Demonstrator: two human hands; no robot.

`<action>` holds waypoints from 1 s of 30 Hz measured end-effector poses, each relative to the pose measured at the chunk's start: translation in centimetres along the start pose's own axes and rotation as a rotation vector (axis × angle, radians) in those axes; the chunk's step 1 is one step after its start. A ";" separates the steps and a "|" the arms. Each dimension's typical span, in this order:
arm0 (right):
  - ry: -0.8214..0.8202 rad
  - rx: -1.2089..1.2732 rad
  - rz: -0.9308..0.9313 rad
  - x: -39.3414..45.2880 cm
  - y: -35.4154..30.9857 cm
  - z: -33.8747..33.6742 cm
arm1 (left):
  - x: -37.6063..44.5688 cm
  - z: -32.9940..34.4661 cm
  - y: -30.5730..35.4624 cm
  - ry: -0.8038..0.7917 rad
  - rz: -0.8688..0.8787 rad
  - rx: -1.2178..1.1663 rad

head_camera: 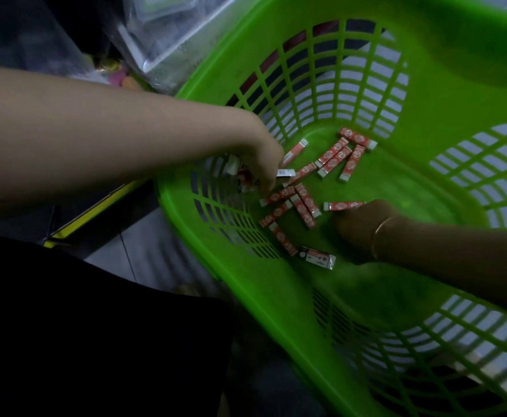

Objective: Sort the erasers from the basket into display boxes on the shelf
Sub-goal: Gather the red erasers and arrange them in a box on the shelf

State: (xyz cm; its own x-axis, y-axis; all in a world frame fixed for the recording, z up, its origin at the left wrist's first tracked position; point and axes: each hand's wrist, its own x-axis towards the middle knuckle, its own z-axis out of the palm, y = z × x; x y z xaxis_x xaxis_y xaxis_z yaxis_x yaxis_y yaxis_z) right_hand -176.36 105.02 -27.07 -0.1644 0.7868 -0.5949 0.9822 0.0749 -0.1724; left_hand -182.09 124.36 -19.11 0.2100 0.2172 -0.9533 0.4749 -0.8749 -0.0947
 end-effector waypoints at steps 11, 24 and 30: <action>0.066 -0.073 -0.005 -0.9 -4.1 0.9 | -0.3 -2.0 0.0 0.083 0.136 -0.363; 0.105 1.174 0.441 -6.4 3.4 -11.6 | -8.7 -4.4 0.5 0.217 0.249 -0.960; 0.310 2.159 0.459 -18.7 -1.5 -29.3 | -27.7 -4.5 -0.9 0.312 0.360 -2.010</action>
State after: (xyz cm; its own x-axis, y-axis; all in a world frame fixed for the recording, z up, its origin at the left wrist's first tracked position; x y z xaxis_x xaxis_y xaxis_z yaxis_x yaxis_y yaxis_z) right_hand -172.06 108.20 7.30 0.2063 0.6075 -0.7670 -0.6527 -0.4986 -0.5705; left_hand -184.50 121.04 8.68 0.4906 0.4215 -0.7626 0.4115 0.6594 0.6292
